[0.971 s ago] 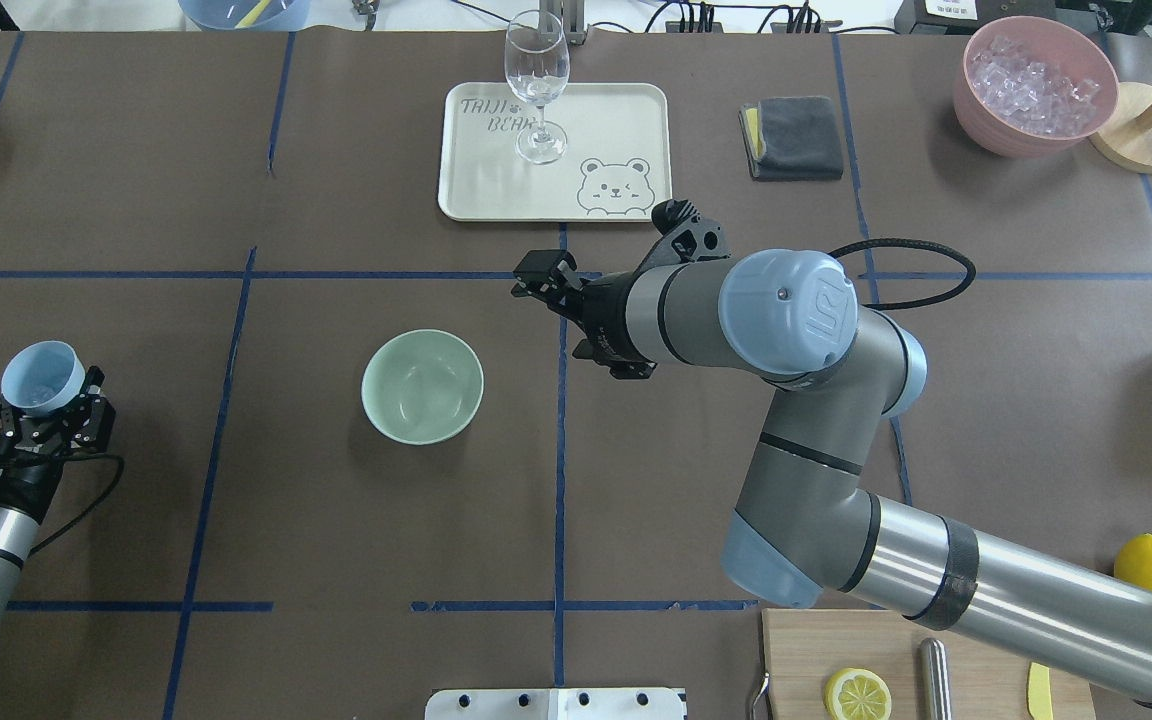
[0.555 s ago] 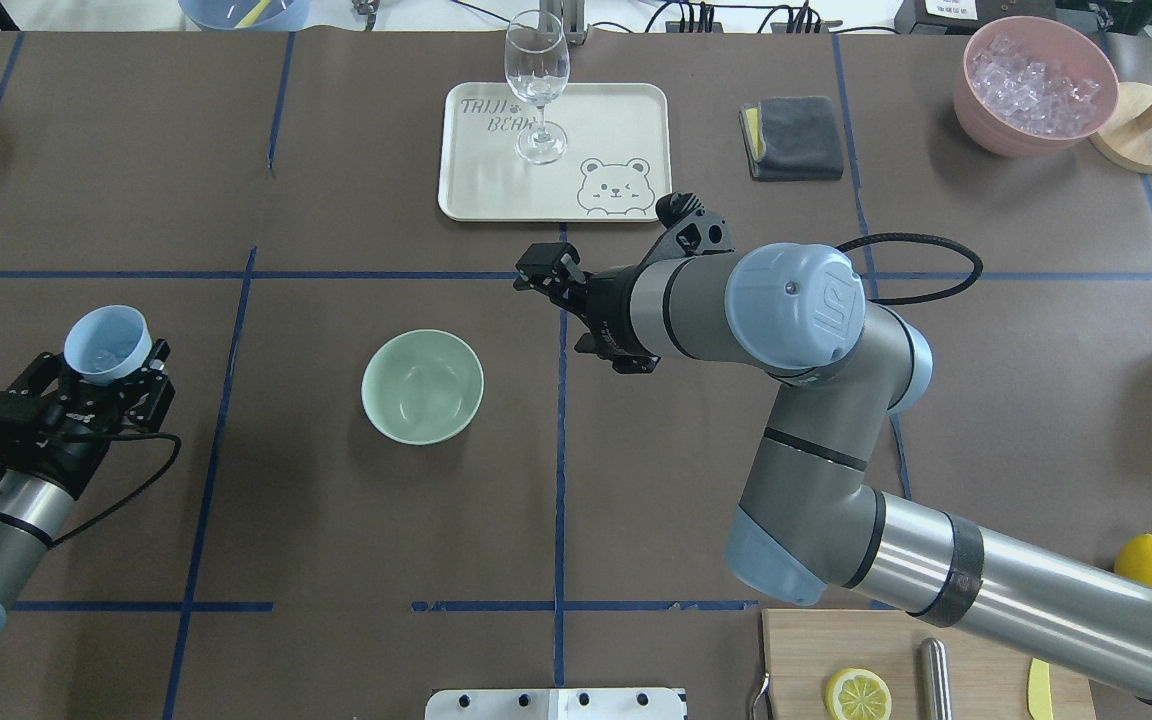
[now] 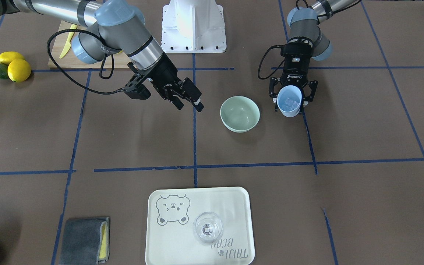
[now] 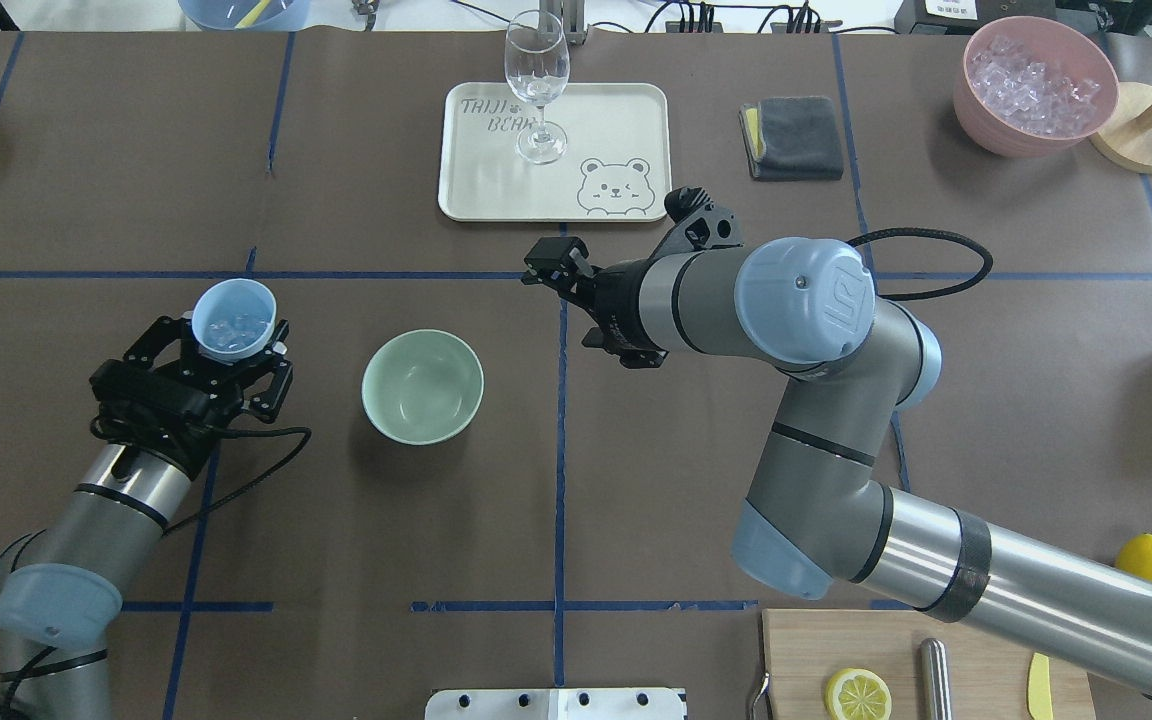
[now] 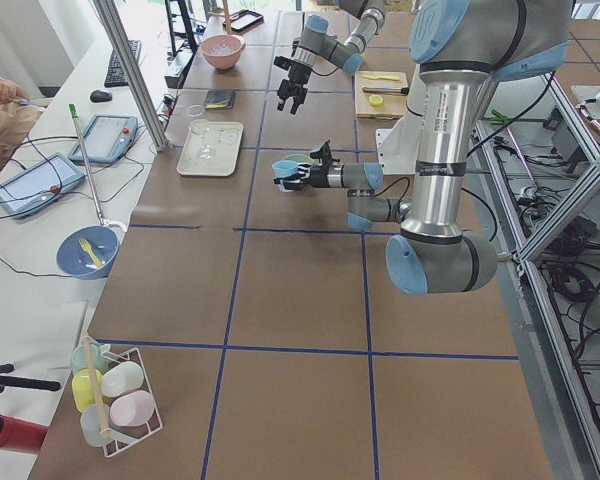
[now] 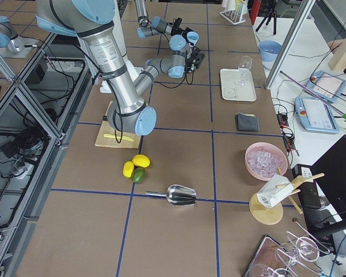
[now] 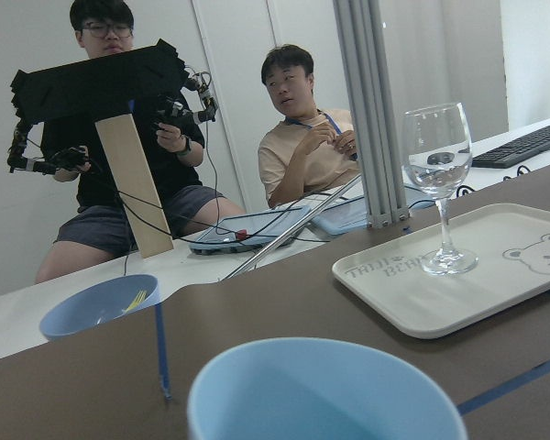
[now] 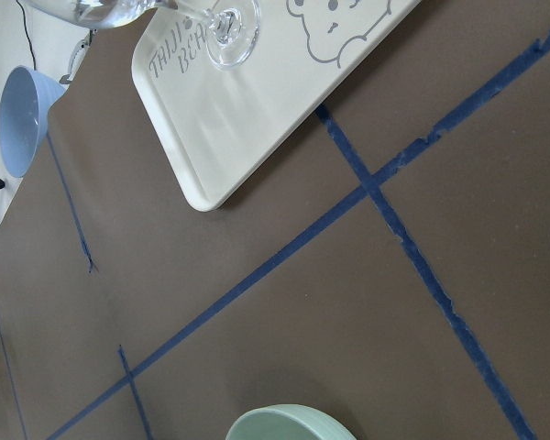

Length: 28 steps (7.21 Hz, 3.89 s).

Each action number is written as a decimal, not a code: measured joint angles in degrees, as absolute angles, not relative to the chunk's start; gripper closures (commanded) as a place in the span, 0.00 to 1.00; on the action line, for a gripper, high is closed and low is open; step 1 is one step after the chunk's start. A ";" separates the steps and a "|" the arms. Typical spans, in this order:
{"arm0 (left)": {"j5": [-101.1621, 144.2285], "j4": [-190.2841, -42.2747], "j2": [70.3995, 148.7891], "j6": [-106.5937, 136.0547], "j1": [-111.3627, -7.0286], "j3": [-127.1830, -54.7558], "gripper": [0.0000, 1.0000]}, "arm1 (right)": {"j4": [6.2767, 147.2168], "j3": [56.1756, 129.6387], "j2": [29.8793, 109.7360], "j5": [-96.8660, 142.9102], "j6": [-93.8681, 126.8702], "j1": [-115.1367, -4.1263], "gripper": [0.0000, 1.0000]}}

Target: Pour ice into bowl

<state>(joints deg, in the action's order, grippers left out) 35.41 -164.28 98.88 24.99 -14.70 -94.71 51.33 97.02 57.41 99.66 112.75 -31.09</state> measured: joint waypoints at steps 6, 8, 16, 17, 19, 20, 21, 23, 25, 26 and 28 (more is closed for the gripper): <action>34.96 -147.48 102.01 -0.37 -14.01 -99.57 1.00 | 51.24 98.19 60.87 103.85 110.70 -33.64 0.00; 35.14 -133.62 105.18 -6.10 -13.66 -100.52 1.00 | 51.26 98.40 61.21 103.93 110.35 -33.93 0.00; 35.48 -102.62 110.96 -28.31 -12.46 -103.17 1.00 | 51.26 98.44 62.19 104.07 110.22 -34.12 0.00; 35.50 -100.10 111.87 -28.37 -12.33 -103.29 1.00 | 51.25 98.44 62.37 104.11 110.22 -34.11 0.00; 35.63 -98.79 112.30 -28.17 -12.18 -103.69 1.00 | 51.24 98.39 62.57 104.11 110.22 -34.10 0.00; 36.11 -98.73 112.30 -26.74 -12.15 -104.42 1.00 | 51.24 98.36 62.65 104.13 110.22 -34.07 0.00; 36.72 -98.66 112.13 -23.49 -12.14 -104.99 1.00 | 51.24 98.36 62.71 104.12 110.21 -34.04 0.00; 37.40 -98.55 111.28 -13.35 -12.13 -105.08 1.00 | 51.26 98.43 62.75 104.07 110.27 -34.02 0.00; 40.86 -98.50 109.97 -0.53 -12.21 -106.49 1.00 | 51.32 98.47 62.75 104.04 110.30 -34.02 0.00; 42.36 -98.47 109.17 6.70 -12.24 -107.22 1.00 | 51.32 98.55 62.75 104.00 110.32 -34.01 0.00; 44.32 -98.55 105.01 25.88 -12.28 -109.11 1.00 | 51.33 98.80 62.74 103.95 110.44 -33.91 0.00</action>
